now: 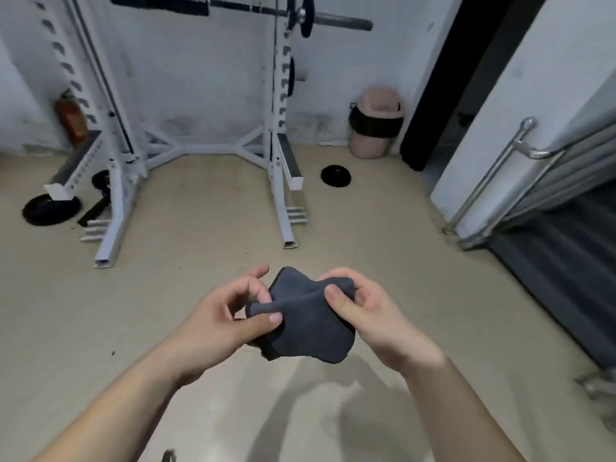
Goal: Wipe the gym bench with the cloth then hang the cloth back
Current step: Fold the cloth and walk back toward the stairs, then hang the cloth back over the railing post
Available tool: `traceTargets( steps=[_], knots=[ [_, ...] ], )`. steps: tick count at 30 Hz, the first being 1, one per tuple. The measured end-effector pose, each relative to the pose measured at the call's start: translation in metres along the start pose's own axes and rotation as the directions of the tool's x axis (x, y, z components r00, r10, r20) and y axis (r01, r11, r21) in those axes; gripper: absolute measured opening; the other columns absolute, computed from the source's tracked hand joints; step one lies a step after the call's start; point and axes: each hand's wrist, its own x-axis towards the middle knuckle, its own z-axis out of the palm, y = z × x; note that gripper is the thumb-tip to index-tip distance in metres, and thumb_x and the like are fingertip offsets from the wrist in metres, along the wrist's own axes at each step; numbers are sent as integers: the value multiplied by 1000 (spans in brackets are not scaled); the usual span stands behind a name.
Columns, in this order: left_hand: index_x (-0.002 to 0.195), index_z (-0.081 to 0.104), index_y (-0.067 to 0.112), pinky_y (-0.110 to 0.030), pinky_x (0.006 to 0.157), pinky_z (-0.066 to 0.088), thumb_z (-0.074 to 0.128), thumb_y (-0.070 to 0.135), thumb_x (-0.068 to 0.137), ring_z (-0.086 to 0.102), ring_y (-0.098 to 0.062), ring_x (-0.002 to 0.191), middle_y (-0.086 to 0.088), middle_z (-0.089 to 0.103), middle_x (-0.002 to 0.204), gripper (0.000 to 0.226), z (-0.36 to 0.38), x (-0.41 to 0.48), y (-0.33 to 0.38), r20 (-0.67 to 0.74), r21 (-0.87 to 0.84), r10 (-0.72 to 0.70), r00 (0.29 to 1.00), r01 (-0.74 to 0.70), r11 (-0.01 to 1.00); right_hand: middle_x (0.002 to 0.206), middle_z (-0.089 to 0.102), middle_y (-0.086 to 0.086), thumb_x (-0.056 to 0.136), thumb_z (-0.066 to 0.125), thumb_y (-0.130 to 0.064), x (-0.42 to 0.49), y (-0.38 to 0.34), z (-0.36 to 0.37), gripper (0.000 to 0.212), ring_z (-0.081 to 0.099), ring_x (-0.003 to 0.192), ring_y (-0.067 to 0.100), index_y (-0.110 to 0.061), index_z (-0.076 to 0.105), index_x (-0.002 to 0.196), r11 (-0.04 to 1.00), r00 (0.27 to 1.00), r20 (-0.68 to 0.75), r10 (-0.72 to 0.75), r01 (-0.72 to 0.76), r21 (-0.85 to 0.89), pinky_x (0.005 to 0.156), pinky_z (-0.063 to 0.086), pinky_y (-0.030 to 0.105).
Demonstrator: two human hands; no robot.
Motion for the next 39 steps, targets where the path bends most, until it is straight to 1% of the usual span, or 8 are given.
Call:
traceTargets(
  steps=[4, 8, 17, 23, 29, 33, 36, 39],
  knots=[
    [81, 63, 10, -31, 86, 56, 81, 12, 76, 41, 3, 141, 16, 60, 142, 18, 73, 91, 13, 243, -63, 40, 969, -26, 998, 97, 71, -1, 97, 59, -29, 13, -11, -101, 12, 66, 92, 15, -29, 71, 98, 999, 997, -54, 48, -47, 19, 84, 51, 31],
    [83, 61, 8, -30, 71, 51, 83, 20, 75, 62, -20, 91, -5, 68, 98, 27, 139, 166, 22, 425, -40, 17, 905, 0, 999, 98, 72, -1, 101, 58, -30, 19, -6, -182, 15, 66, 94, 14, -20, 69, 102, 997, 984, -169, 62, -52, 65, 81, 53, 26],
    [82, 65, 8, -48, 62, 52, 83, 20, 79, 57, -42, 76, -4, 64, 89, 22, 272, 356, 31, 509, 56, 203, 836, -268, 962, 122, 77, 4, 107, 51, -40, 70, 47, -345, 35, 70, 118, 21, -18, 72, 125, 961, 811, -518, 272, -200, 192, 102, 53, 36],
    [81, 65, 20, -28, 54, 48, 79, 11, 86, 59, -19, 63, -1, 66, 79, 18, 365, 501, 55, 646, 127, 165, 745, -317, 940, 122, 76, 6, 108, 49, -37, 106, 46, -455, 34, 70, 116, 22, -17, 73, 123, 962, 688, -680, 254, -109, 250, 99, 56, 40],
    [123, 57, 34, -20, 64, 55, 80, 15, 85, 70, -12, 77, -1, 67, 92, 48, 496, 598, 81, 863, 256, -125, 490, -210, 943, 97, 79, -1, 106, 54, -37, 100, 38, -551, 31, 72, 90, 12, -12, 72, 105, 970, 372, -896, 243, -111, 217, 80, 57, 27],
    [90, 68, 7, -19, 61, 50, 85, 7, 76, 67, -11, 69, 4, 70, 72, 22, 604, 606, 86, 944, 318, -283, 171, -233, 919, 82, 70, 1, 104, 57, -38, 56, 32, -616, 32, 65, 76, 12, -9, 67, 93, 977, 205, -955, 214, -48, 209, 64, 51, 20],
    [81, 66, 8, -24, 67, 47, 87, 11, 71, 64, -14, 72, 0, 67, 73, 23, 688, 614, 85, 957, 285, -270, 107, -170, 943, 91, 76, 14, 102, 59, -44, 15, 42, -677, 46, 71, 84, 22, 1, 66, 99, 965, 132, -960, 248, 56, 257, 75, 57, 35],
    [76, 64, 12, -28, 67, 44, 80, 12, 70, 61, -18, 76, -5, 63, 78, 17, 769, 621, 95, 964, 258, -258, 61, 5, 966, 113, 77, 20, 102, 56, -49, -18, 62, -744, 54, 74, 106, 32, 2, 69, 115, 936, 147, -939, 312, 124, 330, 96, 55, 47]
  ],
)
